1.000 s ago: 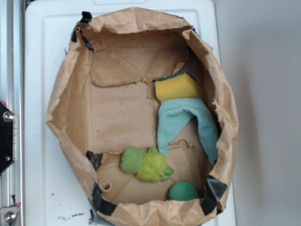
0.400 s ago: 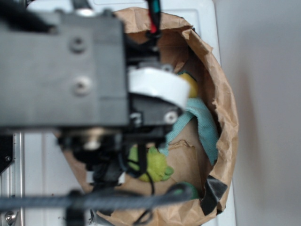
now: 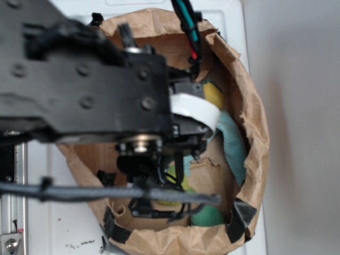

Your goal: Grab the green animal.

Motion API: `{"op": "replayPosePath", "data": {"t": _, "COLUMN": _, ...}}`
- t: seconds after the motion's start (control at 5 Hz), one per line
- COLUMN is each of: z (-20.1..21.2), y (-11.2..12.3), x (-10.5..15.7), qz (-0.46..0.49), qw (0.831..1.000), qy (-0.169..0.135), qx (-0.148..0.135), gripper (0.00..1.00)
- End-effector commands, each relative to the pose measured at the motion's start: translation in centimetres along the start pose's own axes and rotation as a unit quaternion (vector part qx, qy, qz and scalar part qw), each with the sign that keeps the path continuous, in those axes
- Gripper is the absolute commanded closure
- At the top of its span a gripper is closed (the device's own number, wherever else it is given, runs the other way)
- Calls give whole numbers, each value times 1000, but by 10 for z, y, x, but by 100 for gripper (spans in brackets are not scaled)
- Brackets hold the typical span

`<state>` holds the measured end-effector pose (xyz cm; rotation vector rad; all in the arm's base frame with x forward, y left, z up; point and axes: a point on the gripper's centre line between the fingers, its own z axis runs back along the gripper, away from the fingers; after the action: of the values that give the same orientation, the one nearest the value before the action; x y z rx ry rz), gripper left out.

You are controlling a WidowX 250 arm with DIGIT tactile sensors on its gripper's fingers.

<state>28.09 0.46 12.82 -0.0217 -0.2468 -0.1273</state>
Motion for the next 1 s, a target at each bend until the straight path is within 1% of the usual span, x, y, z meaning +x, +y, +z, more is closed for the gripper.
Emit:
{"op": "replayPosePath", "data": {"t": 0.0, "z": -24, "y": -34, "x": 9, "qz": 2, "qw": 1000, "qy": 19, "qx": -13, "gripper": 0}}
{"op": "replayPosePath", "data": {"t": 0.4, "z": -49, "y": -74, "x": 5, "qz": 1, "qw": 998, "qy": 34, "qx": -48, "gripper": 0}}
{"op": "replayPosePath", "data": {"t": 0.6, "z": -73, "y": -86, "x": 0, "qz": -5, "qw": 998, "qy": 53, "qx": -21, "gripper": 0}}
{"op": "replayPosePath", "data": {"t": 0.8, "z": -96, "y": -85, "x": -5, "qz": 2, "qw": 996, "qy": 92, "qx": -1, "gripper": 0}}
